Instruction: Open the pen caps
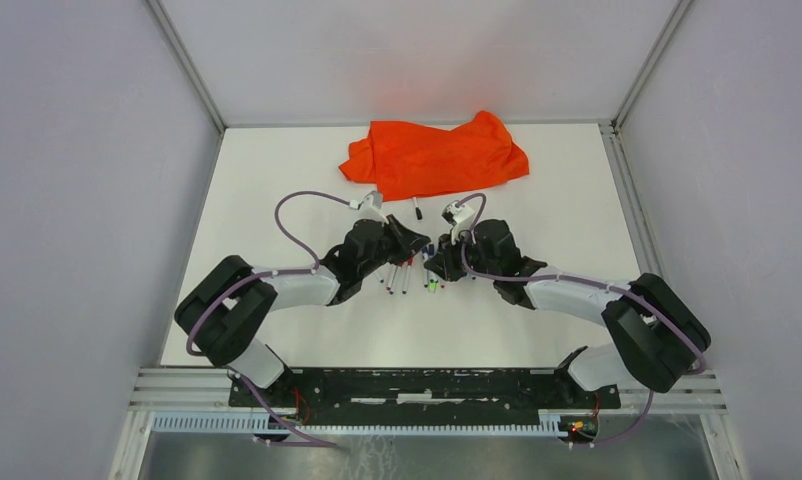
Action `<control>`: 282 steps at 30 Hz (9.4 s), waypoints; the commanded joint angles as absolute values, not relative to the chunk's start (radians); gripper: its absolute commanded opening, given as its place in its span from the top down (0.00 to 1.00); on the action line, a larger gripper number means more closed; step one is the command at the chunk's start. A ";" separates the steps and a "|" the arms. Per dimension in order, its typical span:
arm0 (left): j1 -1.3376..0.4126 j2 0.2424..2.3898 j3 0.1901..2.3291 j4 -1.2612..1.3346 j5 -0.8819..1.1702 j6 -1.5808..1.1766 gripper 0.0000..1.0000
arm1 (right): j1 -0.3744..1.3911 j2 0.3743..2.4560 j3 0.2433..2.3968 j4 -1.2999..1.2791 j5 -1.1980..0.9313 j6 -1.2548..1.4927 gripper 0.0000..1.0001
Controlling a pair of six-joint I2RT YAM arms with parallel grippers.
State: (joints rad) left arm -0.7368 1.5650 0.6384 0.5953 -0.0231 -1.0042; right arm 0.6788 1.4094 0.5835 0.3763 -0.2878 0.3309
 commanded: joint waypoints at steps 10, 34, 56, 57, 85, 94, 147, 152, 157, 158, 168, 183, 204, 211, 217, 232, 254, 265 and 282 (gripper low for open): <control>-0.747 1.583 0.684 0.703 0.025 -1.060 0.98 | 0.689 1.437 0.626 0.403 -0.321 0.306 1.00; -0.736 1.600 1.016 0.165 -0.318 -1.138 0.98 | 0.731 1.325 0.552 0.143 0.015 0.195 1.00; -0.630 1.703 1.285 -0.344 -0.366 -0.695 0.98 | 0.648 1.251 0.580 0.074 0.161 0.161 1.00; -0.619 1.713 1.286 -0.357 -0.371 -0.686 0.98 | 0.622 1.257 0.588 0.074 0.153 0.161 1.00; -0.526 1.993 1.403 -0.495 -0.439 -0.567 0.71 | 0.353 1.638 0.802 0.093 0.069 0.117 0.67; -0.515 2.007 1.384 -0.463 -0.402 -0.572 0.50 | 0.352 1.610 0.804 0.097 0.076 0.101 0.64; -0.495 1.799 1.270 -0.370 -0.315 -0.624 0.35 | 0.591 1.628 0.702 0.013 0.163 0.100 0.78; -0.496 1.779 1.262 -0.361 -0.285 -0.636 0.35 | 0.591 1.616 0.693 0.024 0.164 0.099 1.00; -0.499 1.742 1.224 -0.285 -0.163 -0.649 0.35 | 0.591 1.559 0.697 0.059 0.162 0.089 1.00; -0.499 1.734 1.210 -0.256 -0.117 -0.658 0.35 | 0.592 1.539 0.692 0.075 0.155 0.089 1.00; -0.535 1.724 1.112 -0.005 0.166 -0.771 0.35 | 0.594 1.452 0.690 0.148 0.018 0.111 1.00; -0.629 1.770 1.124 0.080 0.211 -0.871 0.34 | 0.619 1.450 0.698 0.251 -0.101 0.192 1.00; -0.667 1.793 1.091 0.140 0.207 -0.926 0.37 | 0.625 1.416 0.678 0.343 -0.130 0.248 1.00; -0.670 1.786 1.060 0.181 0.207 -0.952 0.56 | 0.627 1.413 0.657 0.375 -0.137 0.267 1.00; -0.671 1.778 1.028 0.219 0.202 -0.964 0.85 | 0.627 1.402 0.643 0.383 -0.141 0.271 1.00; -0.670 1.760 1.070 0.203 0.270 -0.887 0.98 | 0.627 1.422 0.632 0.394 -0.184 0.262 0.75; -0.605 1.775 1.142 0.180 0.181 -0.931 0.98 | 0.627 1.422 0.561 0.342 -0.177 0.231 1.00; -0.581 1.826 1.338 -0.055 -0.020 -0.840 0.98 | 0.629 1.398 0.590 0.140 -0.036 0.165 1.00; -0.581 1.822 1.415 -0.352 -0.262 -0.683 0.98 | 0.641 1.371 0.646 0.045 0.179 0.116 1.00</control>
State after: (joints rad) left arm -0.5793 1.8385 1.3754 -0.2562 -0.1566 -0.7849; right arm 0.6518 1.4048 0.6067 0.0696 0.1120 0.1417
